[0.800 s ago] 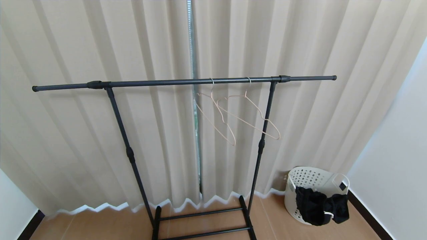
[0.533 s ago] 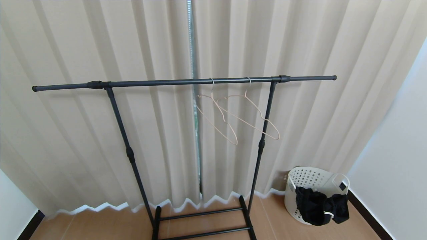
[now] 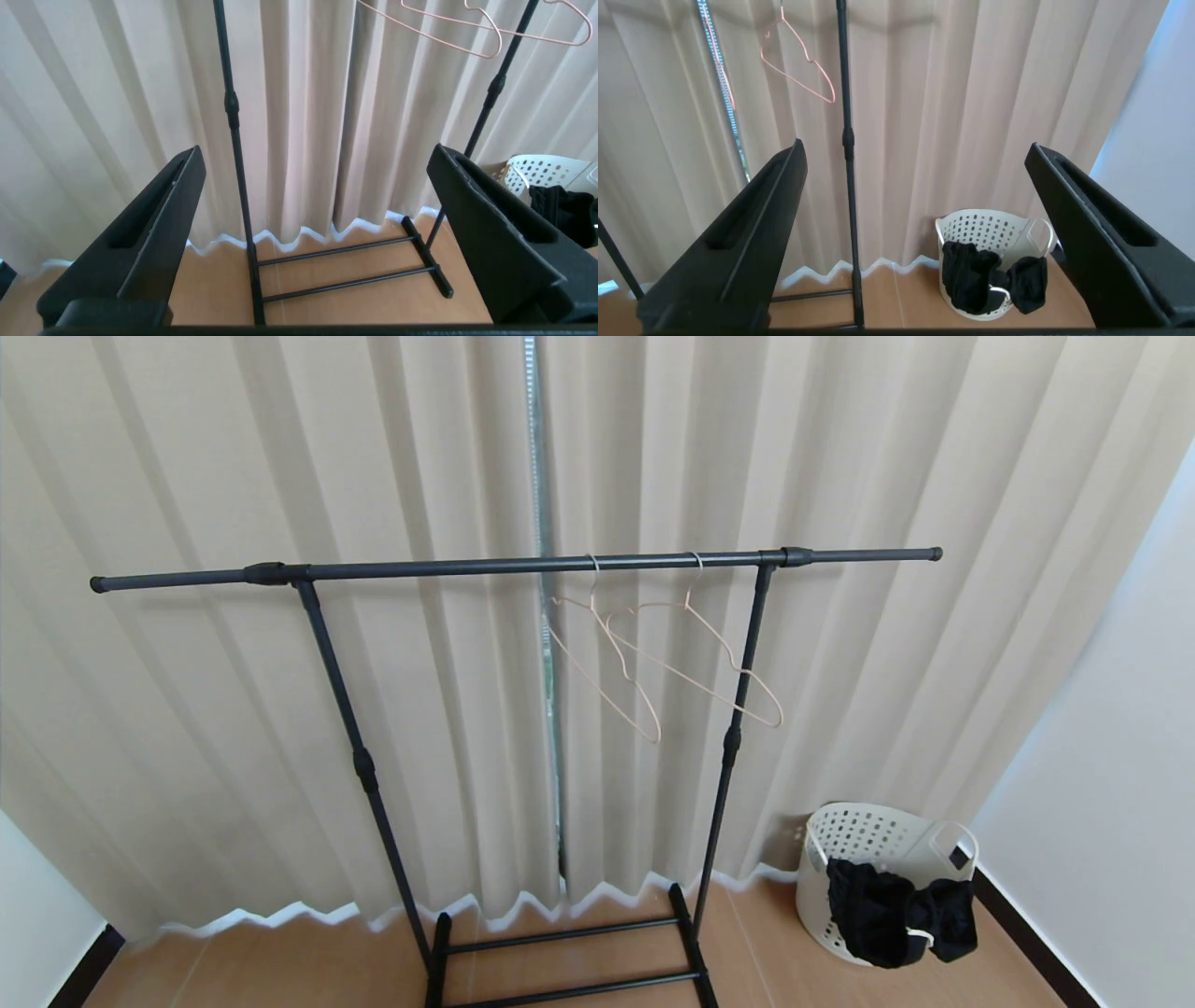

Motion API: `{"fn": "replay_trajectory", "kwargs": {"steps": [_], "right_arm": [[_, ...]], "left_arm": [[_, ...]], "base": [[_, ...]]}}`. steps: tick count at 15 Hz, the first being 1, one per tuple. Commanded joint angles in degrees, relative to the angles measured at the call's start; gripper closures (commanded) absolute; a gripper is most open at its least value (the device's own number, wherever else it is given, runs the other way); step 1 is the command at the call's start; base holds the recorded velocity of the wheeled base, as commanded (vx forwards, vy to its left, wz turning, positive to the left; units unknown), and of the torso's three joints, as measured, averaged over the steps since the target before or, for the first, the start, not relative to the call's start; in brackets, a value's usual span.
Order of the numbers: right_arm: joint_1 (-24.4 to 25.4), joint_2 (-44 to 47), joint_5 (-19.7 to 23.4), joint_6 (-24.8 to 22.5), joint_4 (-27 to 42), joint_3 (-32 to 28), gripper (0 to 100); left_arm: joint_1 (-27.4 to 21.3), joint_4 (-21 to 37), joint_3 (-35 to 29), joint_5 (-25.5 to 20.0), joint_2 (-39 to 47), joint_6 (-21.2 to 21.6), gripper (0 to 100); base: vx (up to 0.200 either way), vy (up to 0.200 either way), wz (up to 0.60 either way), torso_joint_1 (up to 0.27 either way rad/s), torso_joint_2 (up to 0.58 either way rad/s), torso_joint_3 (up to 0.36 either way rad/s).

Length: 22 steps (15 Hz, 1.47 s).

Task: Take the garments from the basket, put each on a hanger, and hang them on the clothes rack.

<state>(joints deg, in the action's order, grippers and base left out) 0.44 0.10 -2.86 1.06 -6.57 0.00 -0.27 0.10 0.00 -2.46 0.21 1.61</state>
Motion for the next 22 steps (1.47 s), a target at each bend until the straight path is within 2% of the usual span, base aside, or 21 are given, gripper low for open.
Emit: {"fn": "replay_trajectory", "kwargs": {"steps": [1,11,22], "right_arm": [[0.00,-0.01,-0.04,-0.01,-0.02,0.00,0],[0.00,-0.10,0.23,-0.45,0.33,0.00,0],[0.00,-0.10,0.40,-0.53,0.42,0.00,0]], "left_arm": [[0.00,-0.01,0.00,0.00,-0.03,0.06,0],[0.00,-0.01,0.00,-0.26,-0.03,0.06,0],[-0.08,-0.01,0.00,-0.35,-0.03,0.15,0]], "base": [[0.000,0.000,0.00,0.000,0.00,0.000],[0.000,0.000,0.00,0.000,0.00,0.000],[0.000,0.000,0.00,-0.149,0.35,0.187]]}}
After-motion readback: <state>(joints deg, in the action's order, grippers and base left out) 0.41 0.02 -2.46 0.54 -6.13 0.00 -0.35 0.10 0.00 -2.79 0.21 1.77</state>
